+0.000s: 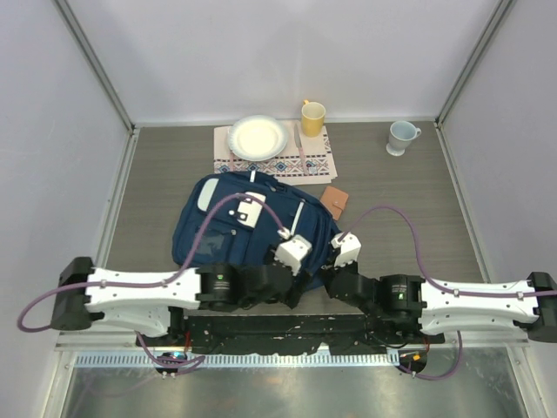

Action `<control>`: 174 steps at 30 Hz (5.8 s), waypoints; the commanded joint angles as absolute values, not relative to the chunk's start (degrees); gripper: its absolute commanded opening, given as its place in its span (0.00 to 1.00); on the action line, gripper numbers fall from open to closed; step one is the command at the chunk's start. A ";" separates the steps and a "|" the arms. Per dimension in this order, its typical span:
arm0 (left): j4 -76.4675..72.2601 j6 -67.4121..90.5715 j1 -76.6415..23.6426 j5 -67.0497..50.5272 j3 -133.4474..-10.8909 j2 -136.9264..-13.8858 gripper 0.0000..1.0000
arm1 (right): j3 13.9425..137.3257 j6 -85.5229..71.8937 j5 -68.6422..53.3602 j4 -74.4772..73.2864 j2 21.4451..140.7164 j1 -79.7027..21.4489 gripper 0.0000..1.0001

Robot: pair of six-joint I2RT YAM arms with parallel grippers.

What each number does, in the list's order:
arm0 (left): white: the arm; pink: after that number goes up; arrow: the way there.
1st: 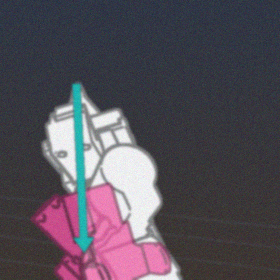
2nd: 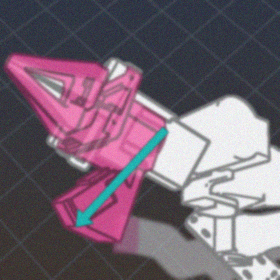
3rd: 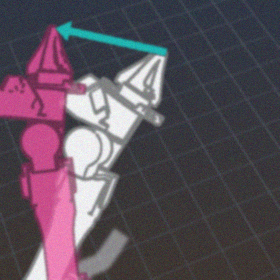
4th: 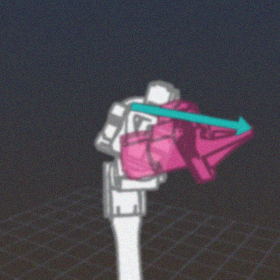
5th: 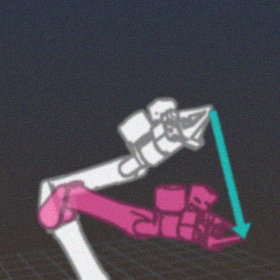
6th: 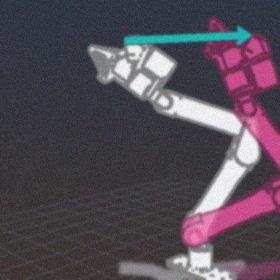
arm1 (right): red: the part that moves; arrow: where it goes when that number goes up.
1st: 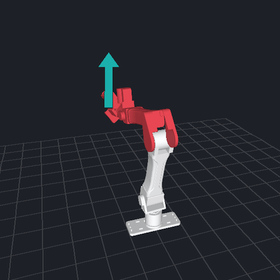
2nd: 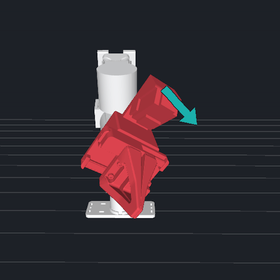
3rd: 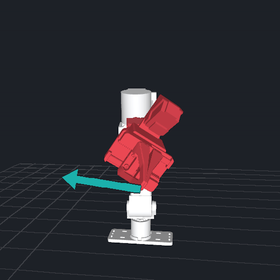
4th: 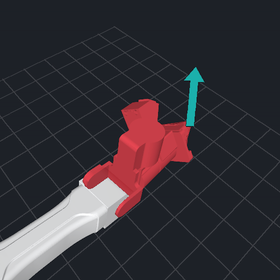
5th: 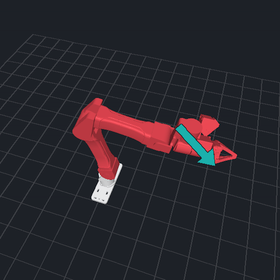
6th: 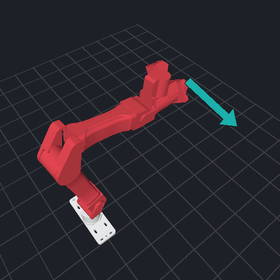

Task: Pack the student bag
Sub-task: Zip the student bag at the center of the board.

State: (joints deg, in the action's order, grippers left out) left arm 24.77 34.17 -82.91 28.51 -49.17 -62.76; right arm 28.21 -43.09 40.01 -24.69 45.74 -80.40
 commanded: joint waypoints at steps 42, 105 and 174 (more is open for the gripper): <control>23.19 34.88 -84.99 37.00 -40.61 -68.03 0.00 | 36.74 -49.48 24.79 -36.03 47.19 -81.39 0.01; 21.46 31.64 -85.96 27.17 -48.16 -59.73 0.69 | 31.99 -34.45 8.35 -23.55 45.88 -65.13 0.01; 56.87 63.90 -85.78 39.99 -39.38 -43.51 0.00 | 46.41 -31.03 13.35 -41.31 66.01 -57.75 0.01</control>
